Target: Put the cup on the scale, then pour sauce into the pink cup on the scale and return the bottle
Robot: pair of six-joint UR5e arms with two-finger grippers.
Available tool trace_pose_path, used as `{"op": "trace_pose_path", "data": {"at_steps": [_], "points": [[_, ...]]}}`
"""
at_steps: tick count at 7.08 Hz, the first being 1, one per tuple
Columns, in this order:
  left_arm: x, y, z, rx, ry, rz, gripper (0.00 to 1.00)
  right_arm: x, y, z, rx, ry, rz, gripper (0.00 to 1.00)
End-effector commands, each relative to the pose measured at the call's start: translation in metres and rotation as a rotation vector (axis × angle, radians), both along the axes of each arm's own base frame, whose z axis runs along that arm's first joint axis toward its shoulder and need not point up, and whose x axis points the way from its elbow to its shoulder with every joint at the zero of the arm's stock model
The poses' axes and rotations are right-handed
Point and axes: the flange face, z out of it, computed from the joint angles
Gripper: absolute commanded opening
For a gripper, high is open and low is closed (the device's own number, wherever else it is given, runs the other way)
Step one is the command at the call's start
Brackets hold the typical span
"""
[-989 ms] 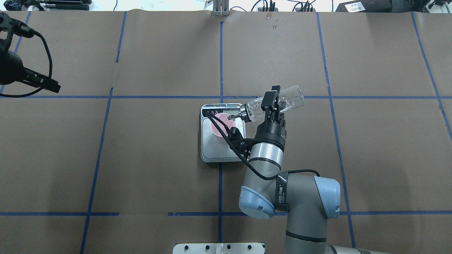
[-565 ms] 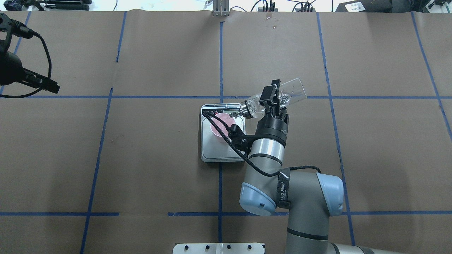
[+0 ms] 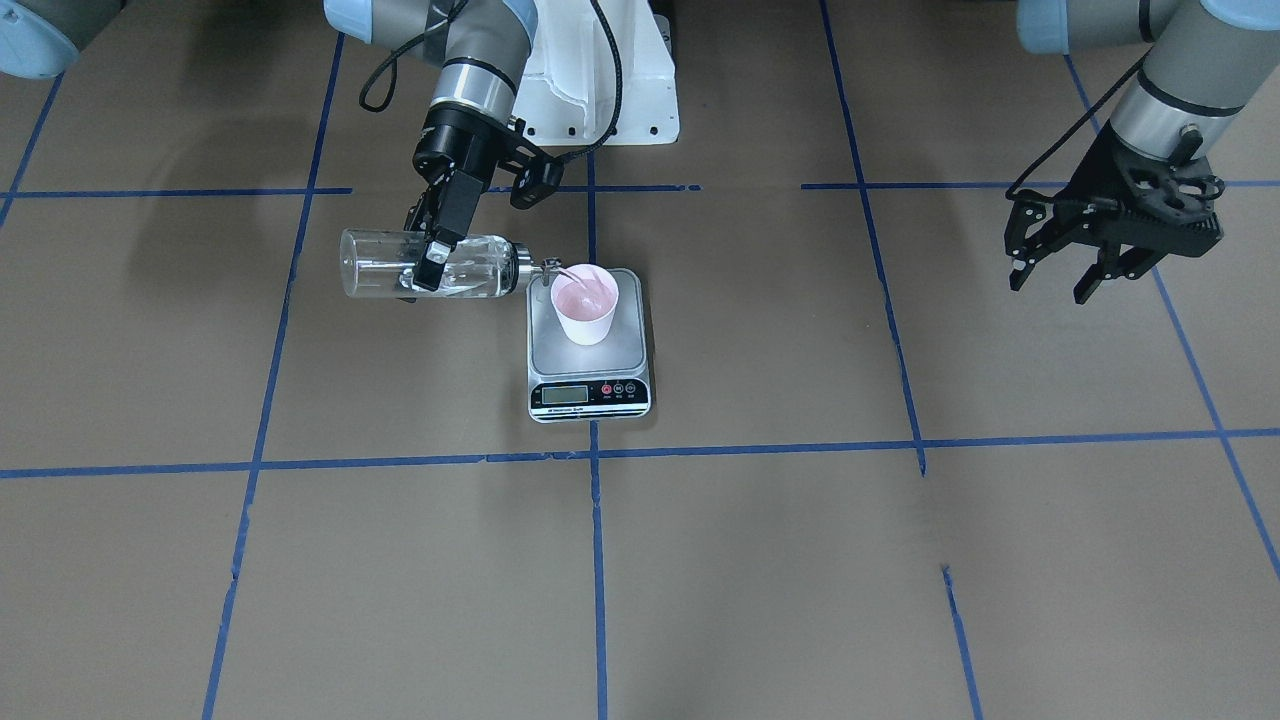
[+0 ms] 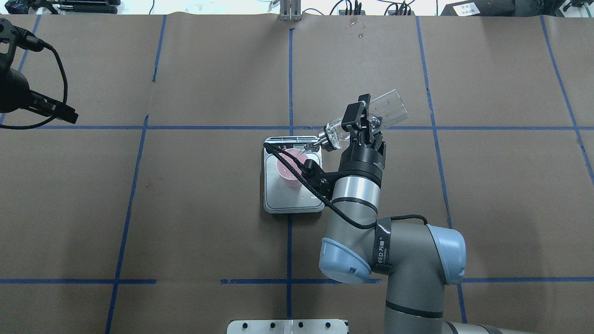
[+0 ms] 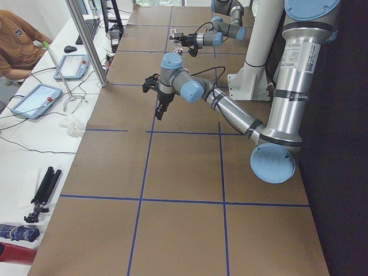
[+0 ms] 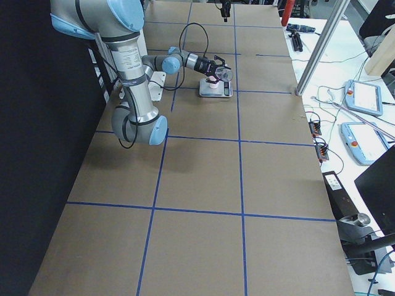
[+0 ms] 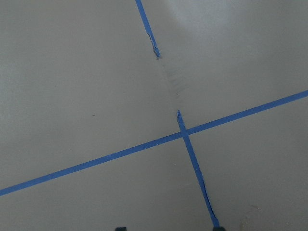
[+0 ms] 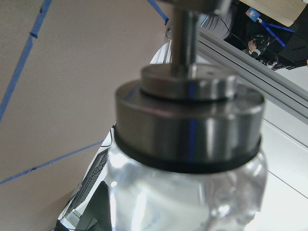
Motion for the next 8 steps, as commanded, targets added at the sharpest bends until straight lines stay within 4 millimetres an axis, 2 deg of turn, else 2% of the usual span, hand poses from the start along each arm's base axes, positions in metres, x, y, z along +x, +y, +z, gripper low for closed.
{"op": "trace_pose_path", "data": {"at_steps": [1, 8], "points": [[0.001, 0.0, 0.0, 0.001, 0.0, 0.002, 0.68, 0.007, 0.0, -0.003, 0.005, 0.03, -0.006, 0.0], [0.001, 0.0, 0.0, 0.002, 0.001, 0.002, 0.68, 0.02, 0.001, -0.008, 0.015, 0.025, -0.005, 0.0]]}}
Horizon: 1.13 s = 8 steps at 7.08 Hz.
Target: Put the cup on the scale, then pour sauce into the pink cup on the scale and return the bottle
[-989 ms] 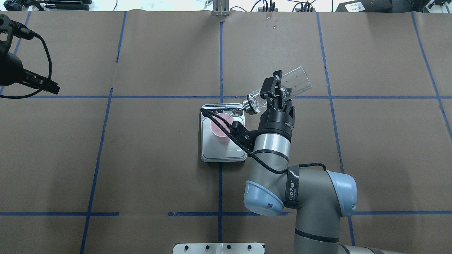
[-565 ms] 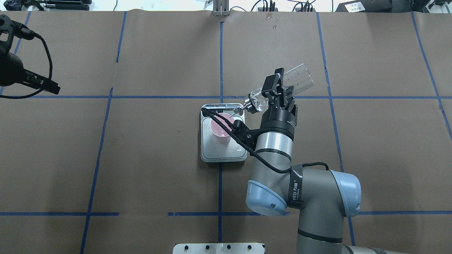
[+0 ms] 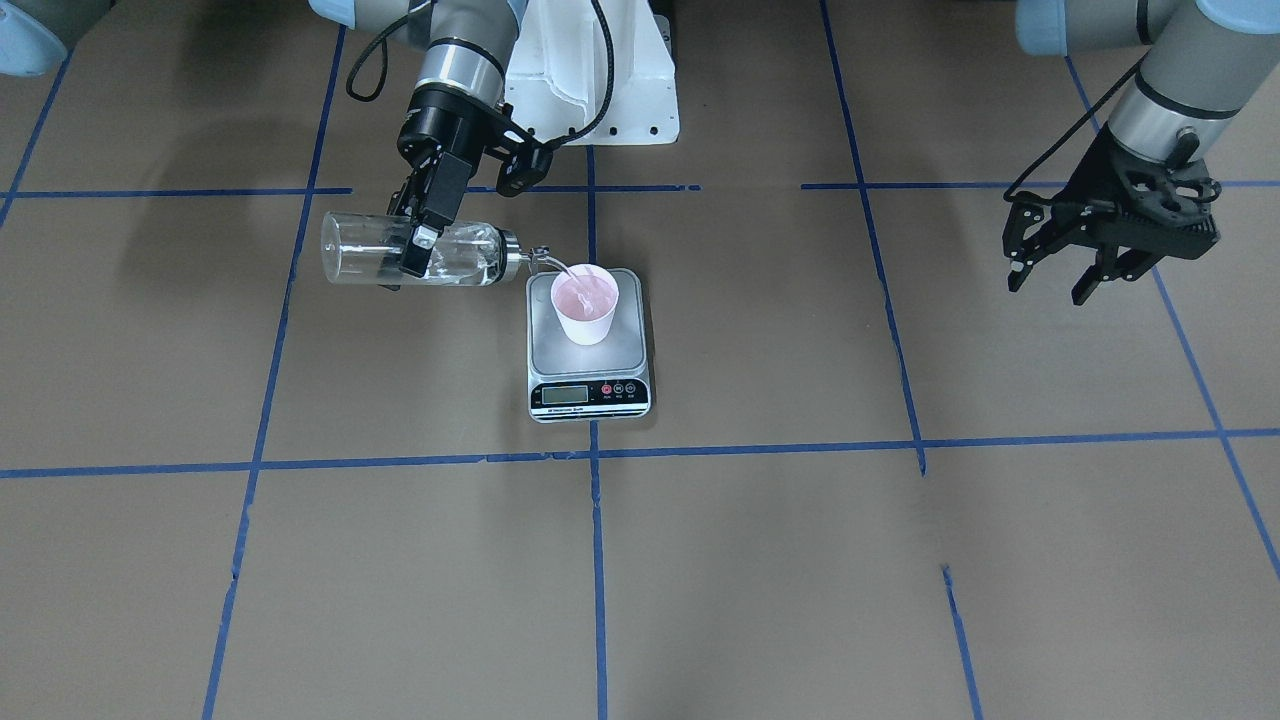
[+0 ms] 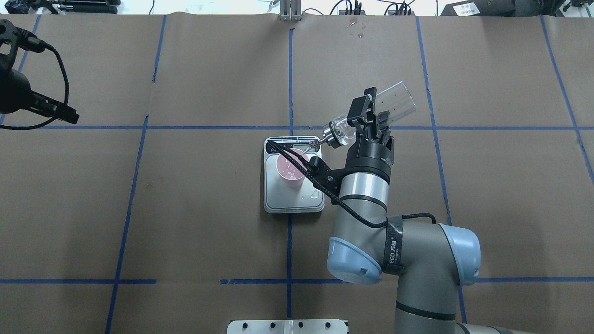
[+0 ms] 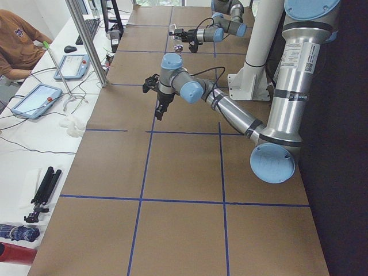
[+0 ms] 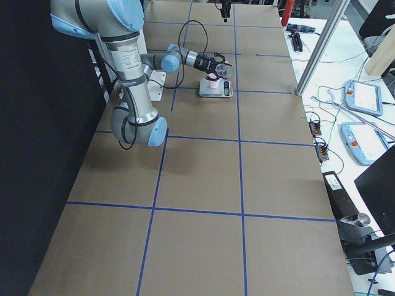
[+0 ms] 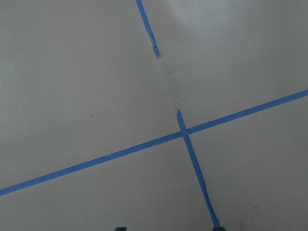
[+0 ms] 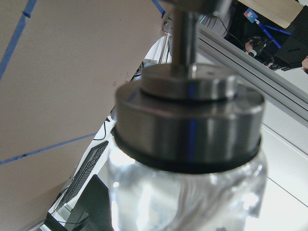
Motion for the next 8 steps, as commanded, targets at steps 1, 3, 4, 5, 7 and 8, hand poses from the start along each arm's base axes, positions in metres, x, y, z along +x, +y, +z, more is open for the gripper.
{"op": "trace_pose_path", "data": {"at_steps": [1, 3, 4, 5, 7, 8], "points": [[0.001, 0.0, 0.0, 0.001, 0.001, 0.002, 0.68, 0.002, 0.001, 0.005, -0.001, -0.008, 0.002, 0.0], [0.001, 0.0, -0.001, 0.002, 0.001, 0.002, 0.68, 0.012, 0.005, 0.007, -0.003, -0.03, -0.002, 0.0], [0.0, 0.001, -0.002, 0.005, 0.003, 0.002, 0.68, 0.016, 0.006, 0.008, -0.008, -0.133, 0.021, 0.0], [-0.001, 0.001, -0.003, 0.005, 0.003, 0.0, 0.68, 0.016, 0.009, 0.027, -0.023, -0.262, 0.063, 0.0], [-0.002, 0.001, -0.004, 0.007, 0.004, -0.003, 0.68, 0.001, 0.022, 0.037, -0.022, -0.528, 0.129, 0.0], [-0.003, 0.001, -0.005, 0.007, 0.004, -0.003, 0.68, -0.01, 0.03, 0.041, -0.029, -0.67, 0.165, 0.0]]}}
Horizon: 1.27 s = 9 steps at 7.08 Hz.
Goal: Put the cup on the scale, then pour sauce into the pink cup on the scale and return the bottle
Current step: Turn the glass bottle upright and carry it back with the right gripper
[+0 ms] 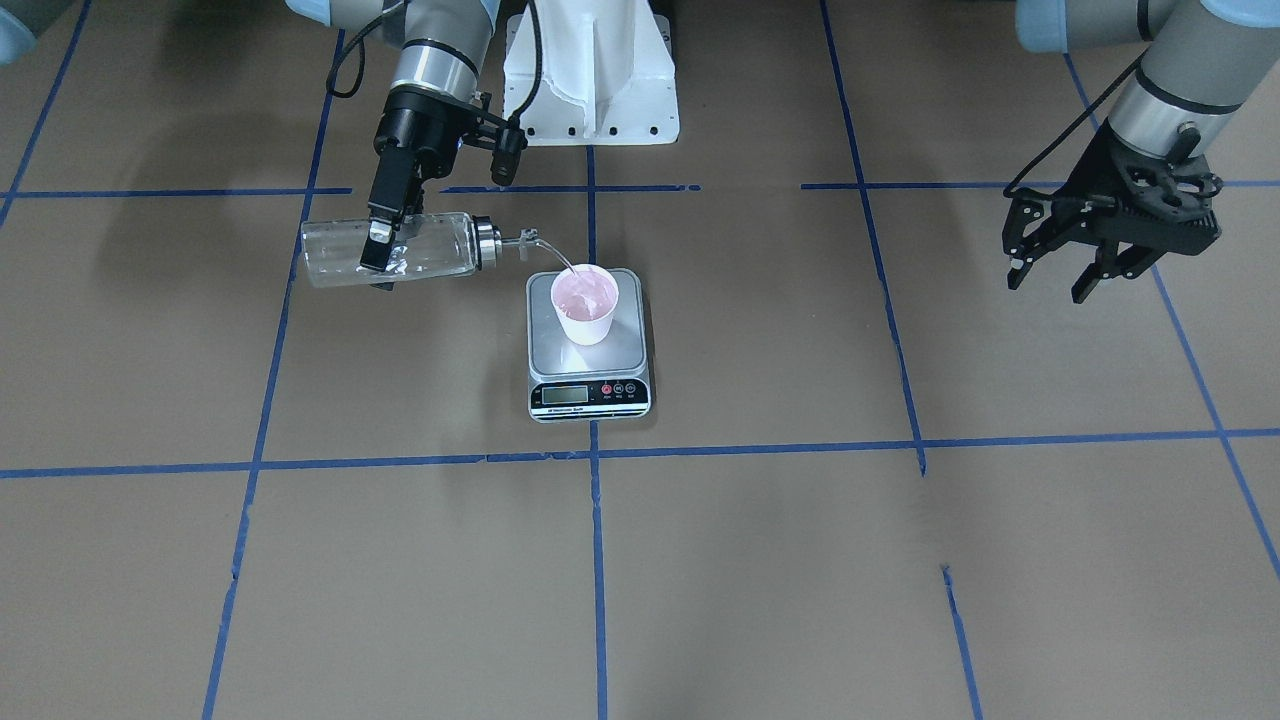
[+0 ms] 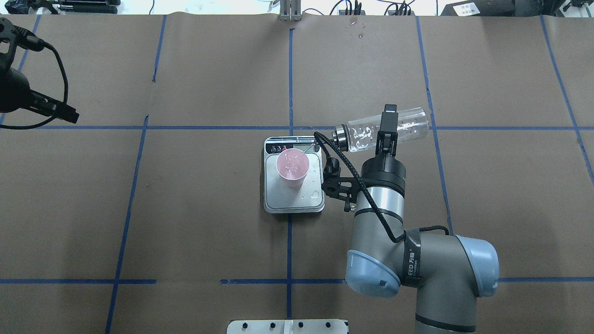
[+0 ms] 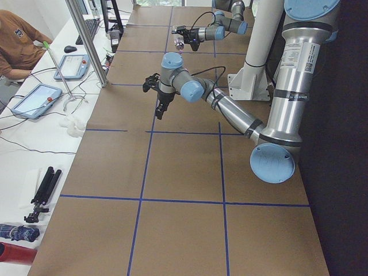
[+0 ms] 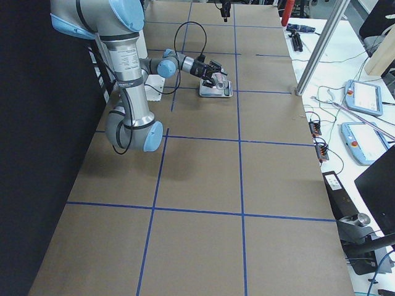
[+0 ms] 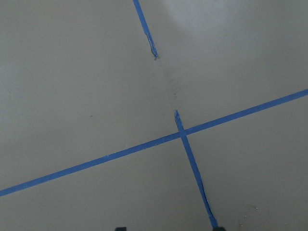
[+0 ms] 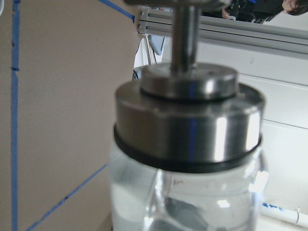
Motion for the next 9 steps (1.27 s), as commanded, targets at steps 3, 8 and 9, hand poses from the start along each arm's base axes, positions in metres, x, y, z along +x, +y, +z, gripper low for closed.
{"op": "trace_pose_path", "data": {"at_steps": [3, 8, 9], "points": [[-0.002, 0.001, -0.002, 0.002, 0.001, -0.003, 0.68, -0.027, 0.021, 0.006, -0.079, -0.605, 0.146, 0.0], [-0.001, 0.001, -0.002, 0.002, 0.001, -0.001, 0.68, 0.001, 0.025, 0.068, -0.164, -1.064, 0.209, 0.0], [-0.001, 0.001, -0.002, 0.002, 0.001, -0.001, 0.68, 0.012, 0.024, 0.089, -0.162, -1.072, 0.217, 0.0]]}}
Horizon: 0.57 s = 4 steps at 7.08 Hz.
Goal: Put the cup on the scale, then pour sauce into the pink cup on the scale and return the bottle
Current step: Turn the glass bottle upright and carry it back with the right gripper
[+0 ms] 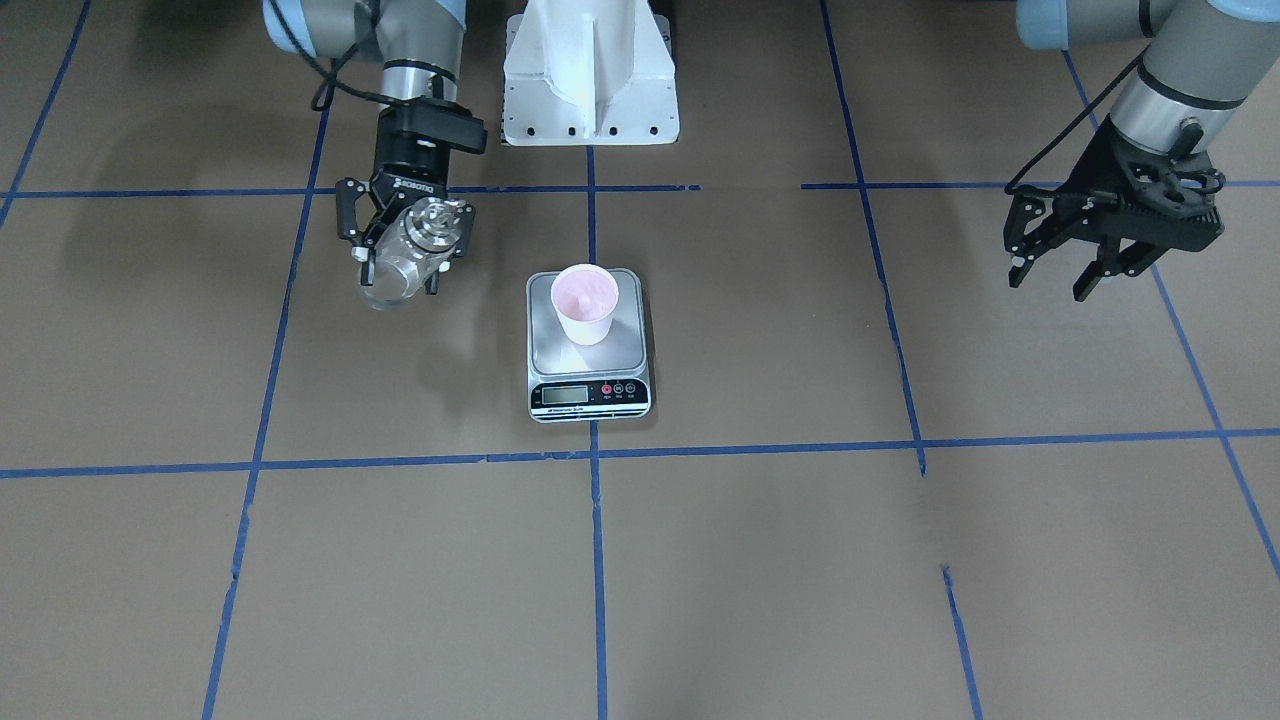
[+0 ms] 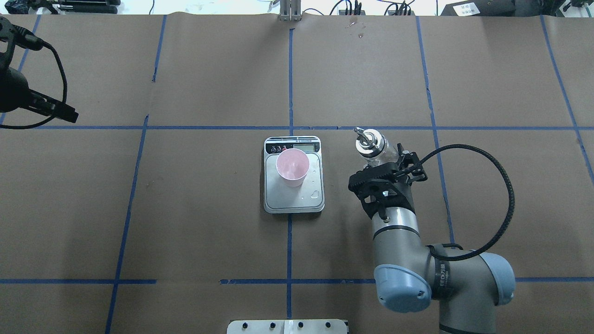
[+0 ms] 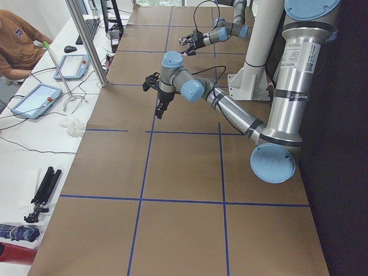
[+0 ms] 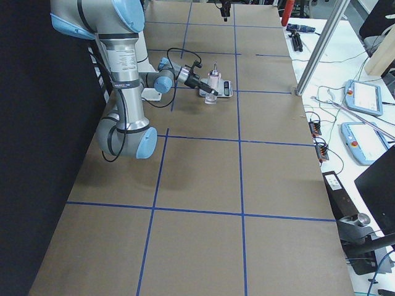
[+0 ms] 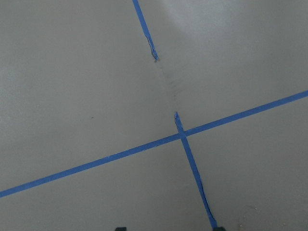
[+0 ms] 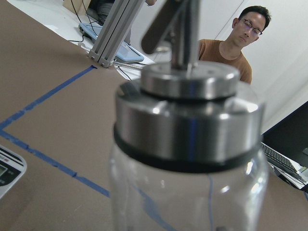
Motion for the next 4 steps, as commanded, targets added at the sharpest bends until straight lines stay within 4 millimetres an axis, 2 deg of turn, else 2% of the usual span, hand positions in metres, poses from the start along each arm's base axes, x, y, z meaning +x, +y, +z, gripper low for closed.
{"op": "trace_pose_path", "data": {"at_steps": [1, 3, 4], "points": [[0.0, 0.0, 0.0, -0.001, 0.001, -0.001, 0.68, 0.021, -0.006, 0.032, -0.022, -0.119, 0.066, 0.0], [0.002, 0.0, 0.0, -0.002, 0.001, 0.002, 0.68, 0.03, -0.013, 0.041, -0.074, -0.406, 0.204, 0.0], [0.002, 0.0, 0.001, -0.003, -0.001, 0.001, 0.68, 0.039, -0.012, 0.064, -0.091, -0.546, 0.245, 0.0]]}}
